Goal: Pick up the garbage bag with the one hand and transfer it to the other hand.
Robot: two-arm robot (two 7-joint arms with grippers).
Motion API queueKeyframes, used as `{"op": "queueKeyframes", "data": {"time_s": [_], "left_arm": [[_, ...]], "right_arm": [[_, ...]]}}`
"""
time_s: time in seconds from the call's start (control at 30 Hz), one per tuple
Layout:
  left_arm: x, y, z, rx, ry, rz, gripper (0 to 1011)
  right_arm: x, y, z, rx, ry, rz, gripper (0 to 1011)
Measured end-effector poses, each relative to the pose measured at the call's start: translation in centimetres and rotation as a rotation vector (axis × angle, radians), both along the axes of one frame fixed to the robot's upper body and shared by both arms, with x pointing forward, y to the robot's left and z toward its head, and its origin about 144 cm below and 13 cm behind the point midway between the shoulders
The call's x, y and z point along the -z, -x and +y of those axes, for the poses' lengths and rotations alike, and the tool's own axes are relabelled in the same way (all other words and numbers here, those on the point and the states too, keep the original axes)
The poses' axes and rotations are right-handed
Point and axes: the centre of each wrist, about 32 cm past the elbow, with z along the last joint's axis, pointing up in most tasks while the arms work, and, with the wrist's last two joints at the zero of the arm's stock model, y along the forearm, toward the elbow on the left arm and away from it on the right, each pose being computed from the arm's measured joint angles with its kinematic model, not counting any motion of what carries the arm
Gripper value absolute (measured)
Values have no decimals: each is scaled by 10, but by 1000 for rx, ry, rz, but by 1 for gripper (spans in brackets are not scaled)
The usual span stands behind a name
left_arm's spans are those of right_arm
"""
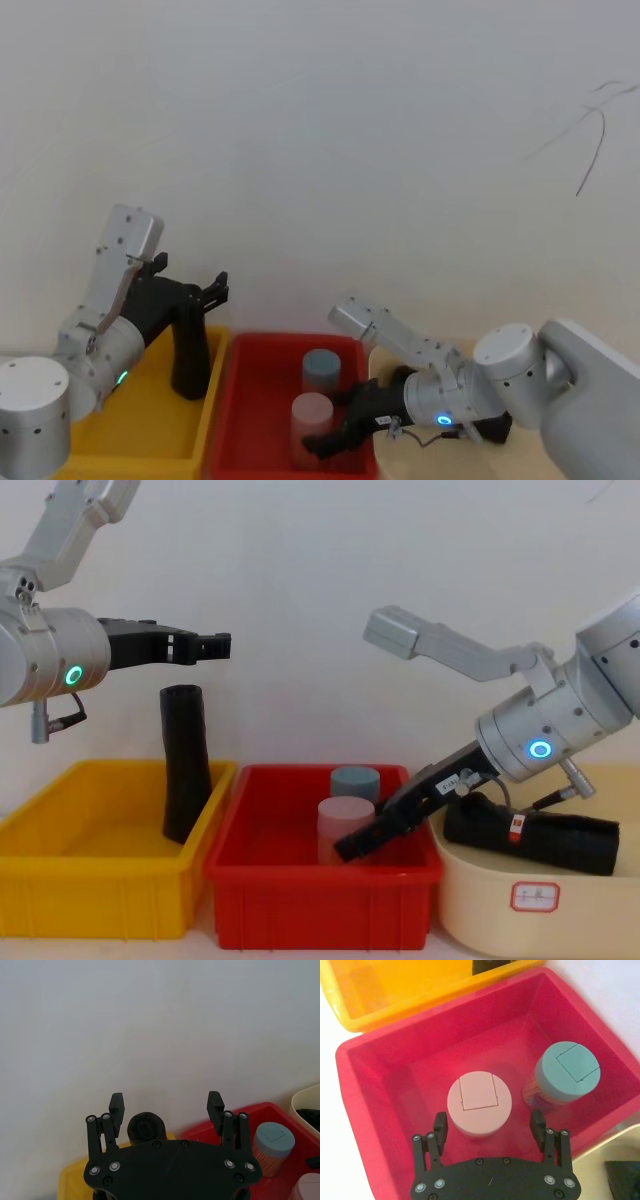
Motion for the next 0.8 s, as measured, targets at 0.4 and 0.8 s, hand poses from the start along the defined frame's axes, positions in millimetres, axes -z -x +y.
{"op": "queueKeyframes", "data": {"time_s": [0.4,0.8], "left_arm": [[0,0,0,0,0,0,1002],[0,0,0,0,0,0,1002]], "right_arm": [[0,-4,7,-9,11,6,1000],[0,-6,11,-11,11,9,962]]}}
